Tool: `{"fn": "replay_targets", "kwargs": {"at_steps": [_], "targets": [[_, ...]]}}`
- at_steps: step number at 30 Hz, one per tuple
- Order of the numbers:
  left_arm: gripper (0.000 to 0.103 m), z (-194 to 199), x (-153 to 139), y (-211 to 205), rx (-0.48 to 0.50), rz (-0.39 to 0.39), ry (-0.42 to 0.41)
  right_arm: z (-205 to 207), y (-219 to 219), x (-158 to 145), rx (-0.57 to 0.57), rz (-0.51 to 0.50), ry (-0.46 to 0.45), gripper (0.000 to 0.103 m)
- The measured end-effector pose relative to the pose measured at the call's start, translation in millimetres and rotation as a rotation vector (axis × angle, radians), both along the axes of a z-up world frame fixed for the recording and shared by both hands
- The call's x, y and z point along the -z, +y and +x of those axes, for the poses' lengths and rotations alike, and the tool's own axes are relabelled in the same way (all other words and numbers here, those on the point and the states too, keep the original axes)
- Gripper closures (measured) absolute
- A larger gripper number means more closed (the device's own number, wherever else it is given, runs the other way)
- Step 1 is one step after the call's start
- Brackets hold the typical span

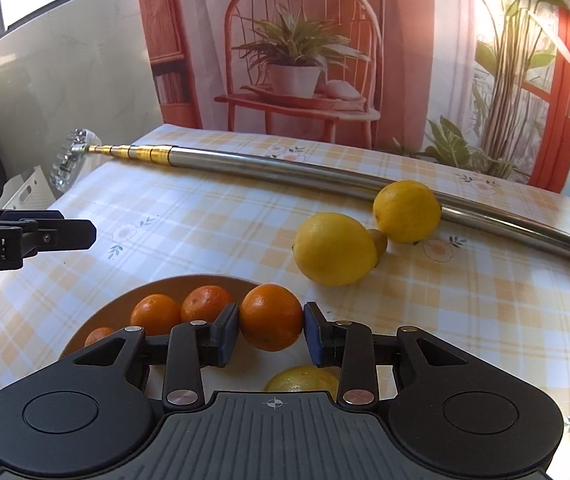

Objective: Organize fruits
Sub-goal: 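Open the left tool to drop the mandarin onto the plate while the right tool carries the orange, then open the right tool to drop the orange onto the plate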

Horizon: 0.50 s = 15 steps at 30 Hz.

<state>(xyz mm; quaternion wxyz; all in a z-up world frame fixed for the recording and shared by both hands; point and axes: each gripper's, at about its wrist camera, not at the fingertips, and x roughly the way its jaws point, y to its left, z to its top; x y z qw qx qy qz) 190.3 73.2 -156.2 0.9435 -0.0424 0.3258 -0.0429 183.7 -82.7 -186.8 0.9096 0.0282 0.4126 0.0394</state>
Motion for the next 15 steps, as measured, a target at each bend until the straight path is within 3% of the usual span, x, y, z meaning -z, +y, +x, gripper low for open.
{"fn": "replay_targets", "kwargs": {"at_steps": [15], "targets": [[0.048, -3.5, 5.4, 10.7, -0.033, -0.041, 0.004, 11.1, 15.1, 12.4, -0.014, -0.069, 0.062, 0.071]]}}
